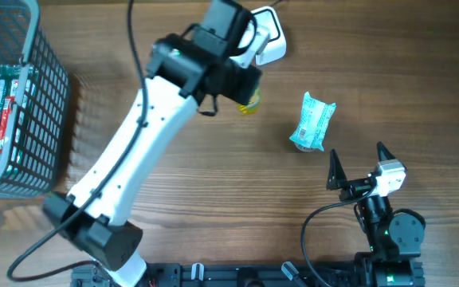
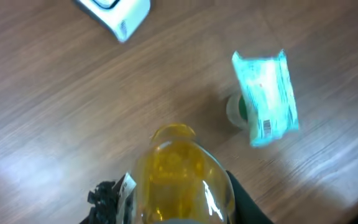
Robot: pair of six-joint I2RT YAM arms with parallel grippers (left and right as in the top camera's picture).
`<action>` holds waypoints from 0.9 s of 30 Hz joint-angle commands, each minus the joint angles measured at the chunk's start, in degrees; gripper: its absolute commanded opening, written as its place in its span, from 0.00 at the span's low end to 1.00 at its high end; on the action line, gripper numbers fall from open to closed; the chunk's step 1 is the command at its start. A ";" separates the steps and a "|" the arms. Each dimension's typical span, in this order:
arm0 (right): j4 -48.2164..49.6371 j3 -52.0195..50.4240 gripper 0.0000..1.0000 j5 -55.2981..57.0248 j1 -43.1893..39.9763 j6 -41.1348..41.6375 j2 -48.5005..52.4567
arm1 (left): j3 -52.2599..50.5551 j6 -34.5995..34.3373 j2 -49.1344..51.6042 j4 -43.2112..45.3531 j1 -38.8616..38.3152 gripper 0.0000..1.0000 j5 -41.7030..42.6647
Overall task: Scan the item barcode
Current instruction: 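Carry the yellow oil bottle out and set it beside the wipes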
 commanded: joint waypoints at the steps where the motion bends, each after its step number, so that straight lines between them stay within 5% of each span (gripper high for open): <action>1: 0.20 -0.04 1.00 0.28 -0.13 -0.09 -0.31 | -4.76 -1.86 1.20 6.56 -2.23 0.13 -1.14; 9: 0.20 -0.04 1.00 0.28 -0.13 -0.09 -0.31 | -23.98 -1.81 1.90 26.01 -6.93 0.14 -4.68; 17: 0.20 -0.04 1.00 0.28 -0.13 -0.11 -0.31 | -28.24 -1.79 6.69 29.64 -8.70 0.15 -6.08; 20: 0.20 -0.04 1.00 0.28 -0.13 -0.09 -0.31 | -28.26 -1.79 7.06 29.44 -8.70 0.46 -6.08; 23: 0.20 -0.04 1.00 0.28 -0.13 -0.09 -0.31 | -28.26 -1.79 7.06 28.55 -8.74 0.95 -6.05; 27: 0.20 -0.04 1.00 0.28 -0.13 -0.09 -0.31 | -26.77 -1.79 6.82 27.63 -8.74 1.00 -6.05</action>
